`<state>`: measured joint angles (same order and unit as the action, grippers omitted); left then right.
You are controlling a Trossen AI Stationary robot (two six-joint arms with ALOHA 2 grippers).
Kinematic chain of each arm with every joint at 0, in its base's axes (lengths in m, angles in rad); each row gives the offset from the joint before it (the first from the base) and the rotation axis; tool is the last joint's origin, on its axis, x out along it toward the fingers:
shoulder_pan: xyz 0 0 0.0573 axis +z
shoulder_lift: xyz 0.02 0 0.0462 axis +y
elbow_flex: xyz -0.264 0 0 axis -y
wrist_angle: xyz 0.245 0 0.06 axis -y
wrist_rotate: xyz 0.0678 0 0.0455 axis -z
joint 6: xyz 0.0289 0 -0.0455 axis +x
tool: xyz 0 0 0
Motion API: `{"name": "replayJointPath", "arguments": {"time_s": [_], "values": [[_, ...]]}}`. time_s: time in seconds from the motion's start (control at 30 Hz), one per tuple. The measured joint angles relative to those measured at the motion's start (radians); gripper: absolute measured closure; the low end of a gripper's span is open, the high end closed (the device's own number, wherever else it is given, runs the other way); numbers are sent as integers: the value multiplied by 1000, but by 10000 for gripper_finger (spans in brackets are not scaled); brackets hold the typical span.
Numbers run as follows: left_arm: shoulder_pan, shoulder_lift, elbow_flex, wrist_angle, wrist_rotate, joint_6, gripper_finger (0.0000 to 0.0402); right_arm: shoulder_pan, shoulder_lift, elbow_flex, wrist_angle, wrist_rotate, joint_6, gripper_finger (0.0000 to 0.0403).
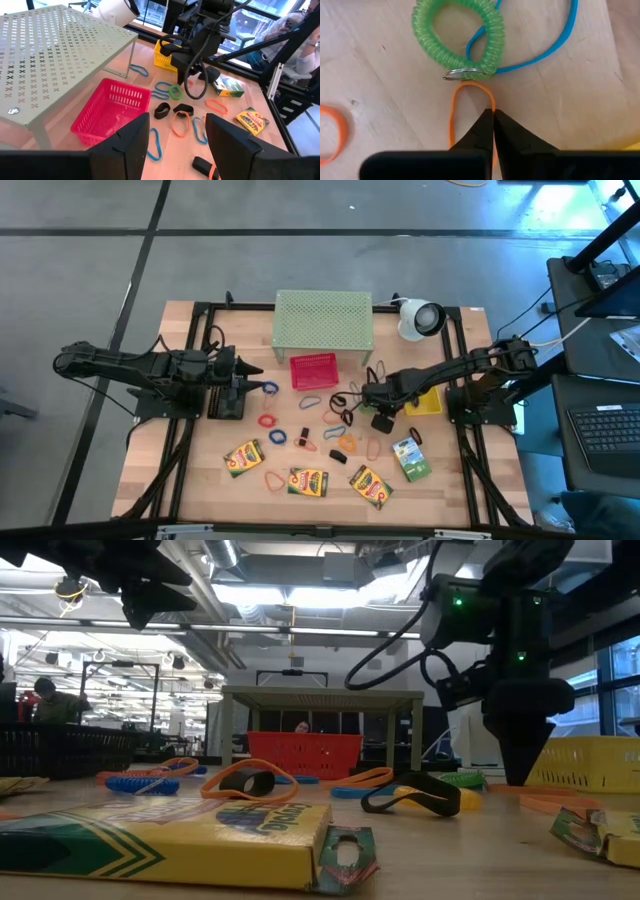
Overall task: Pick & Place Office Desk Supplies
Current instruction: Put the orange rubber band into the red bin
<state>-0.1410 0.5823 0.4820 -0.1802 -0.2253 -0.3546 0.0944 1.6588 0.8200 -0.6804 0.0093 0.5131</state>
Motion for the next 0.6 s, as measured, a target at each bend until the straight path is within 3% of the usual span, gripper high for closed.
{"name": "replayJointPath", "arguments": {"time_s": [0.6], "values": [[0, 0, 0, 3, 8, -9, 210, -12, -164, -5, -44, -92, 67, 402]]}}
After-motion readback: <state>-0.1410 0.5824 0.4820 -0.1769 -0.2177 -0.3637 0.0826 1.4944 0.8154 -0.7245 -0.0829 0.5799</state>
